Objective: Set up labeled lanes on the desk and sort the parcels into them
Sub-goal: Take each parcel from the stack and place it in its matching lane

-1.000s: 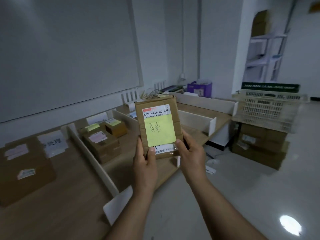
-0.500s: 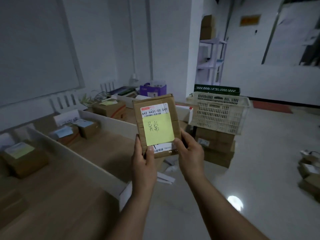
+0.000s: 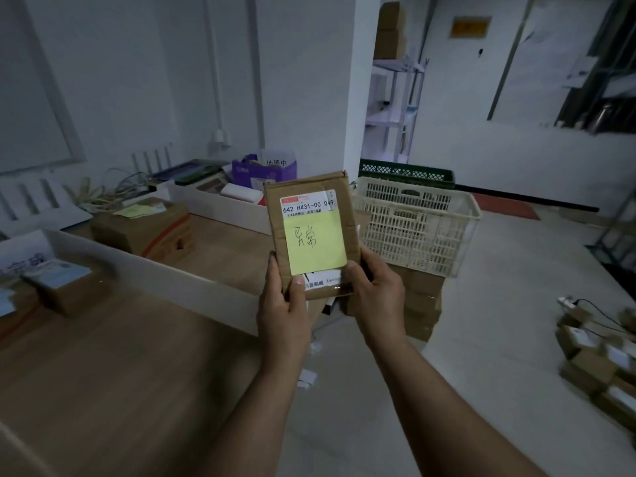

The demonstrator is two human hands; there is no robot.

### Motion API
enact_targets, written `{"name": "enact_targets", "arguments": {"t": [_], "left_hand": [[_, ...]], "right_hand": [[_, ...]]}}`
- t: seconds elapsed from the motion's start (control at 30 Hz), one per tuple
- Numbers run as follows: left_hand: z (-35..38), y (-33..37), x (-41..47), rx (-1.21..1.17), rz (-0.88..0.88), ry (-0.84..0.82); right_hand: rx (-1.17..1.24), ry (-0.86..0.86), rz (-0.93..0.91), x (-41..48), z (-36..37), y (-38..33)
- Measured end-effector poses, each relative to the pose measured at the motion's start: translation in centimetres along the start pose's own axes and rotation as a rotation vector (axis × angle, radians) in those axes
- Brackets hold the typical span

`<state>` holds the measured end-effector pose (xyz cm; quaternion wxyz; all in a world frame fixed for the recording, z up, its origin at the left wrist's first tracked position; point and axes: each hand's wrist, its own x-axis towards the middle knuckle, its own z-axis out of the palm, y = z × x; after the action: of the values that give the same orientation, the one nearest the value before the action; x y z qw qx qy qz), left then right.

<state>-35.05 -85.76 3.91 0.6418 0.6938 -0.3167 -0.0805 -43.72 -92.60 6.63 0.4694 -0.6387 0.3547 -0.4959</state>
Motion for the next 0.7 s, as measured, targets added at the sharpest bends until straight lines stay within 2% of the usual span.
{"name": "enact_targets", "arguments": {"t": [0.13, 0.33, 0.53, 0.7], "left_hand": [[3.5, -1.0, 4.5, 0.005, -0.023, 0.029], [10.1, -2.8, 12.8, 0.007, -0.056, 0.163], [16.4, -4.1, 20.3, 0.123, -0.128, 0.348], [18.1, -5.5, 24.7, 0.278, -0.169, 0.455]], "right_hand": [[-0.015, -0.06, -0.039, 5.9, 1.0, 2.2], [-0.02, -0.21, -0.086, 17.4, 2.6, 5.8], [-0.026, -0.359, -0.039, 28.5, 5.4, 10.0], [0.022, -0.523, 0.003, 33.3, 8.6, 12.1]]}}
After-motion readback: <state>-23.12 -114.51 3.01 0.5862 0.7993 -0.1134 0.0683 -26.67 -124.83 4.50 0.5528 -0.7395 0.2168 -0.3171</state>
